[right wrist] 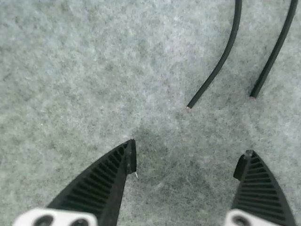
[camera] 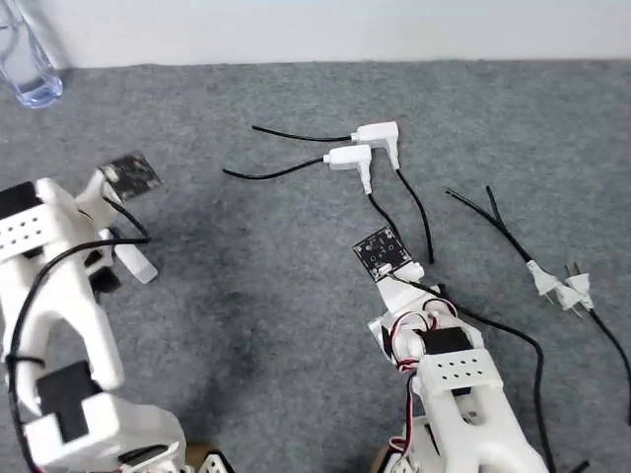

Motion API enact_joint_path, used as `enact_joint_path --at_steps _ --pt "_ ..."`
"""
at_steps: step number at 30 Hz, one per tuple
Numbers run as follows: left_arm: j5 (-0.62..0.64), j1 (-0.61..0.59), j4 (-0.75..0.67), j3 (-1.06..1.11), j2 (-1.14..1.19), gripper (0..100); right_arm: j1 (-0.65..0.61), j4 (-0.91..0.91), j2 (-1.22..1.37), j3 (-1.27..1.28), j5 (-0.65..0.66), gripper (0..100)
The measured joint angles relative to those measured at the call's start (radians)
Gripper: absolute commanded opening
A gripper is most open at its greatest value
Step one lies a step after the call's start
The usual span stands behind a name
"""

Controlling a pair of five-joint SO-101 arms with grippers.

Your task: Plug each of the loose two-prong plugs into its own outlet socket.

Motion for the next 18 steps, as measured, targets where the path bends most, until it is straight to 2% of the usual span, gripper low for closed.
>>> enact_joint_path --at_steps 6,12,18 --pt "-0.190 0.052 -0.011 0.000 0.106 25 0.000 -0.011 0.000 0.000 0.000 32.5" --pt "-0.227 0.112 -0.107 -0.015 0.189 25 0.000 -0.029 0.000 0.000 0.002 32.5" --pt "-0.270 0.118 -0.204 -0.015 0.245 25 -0.032 -0.031 0.000 0.014 0.040 32.5"
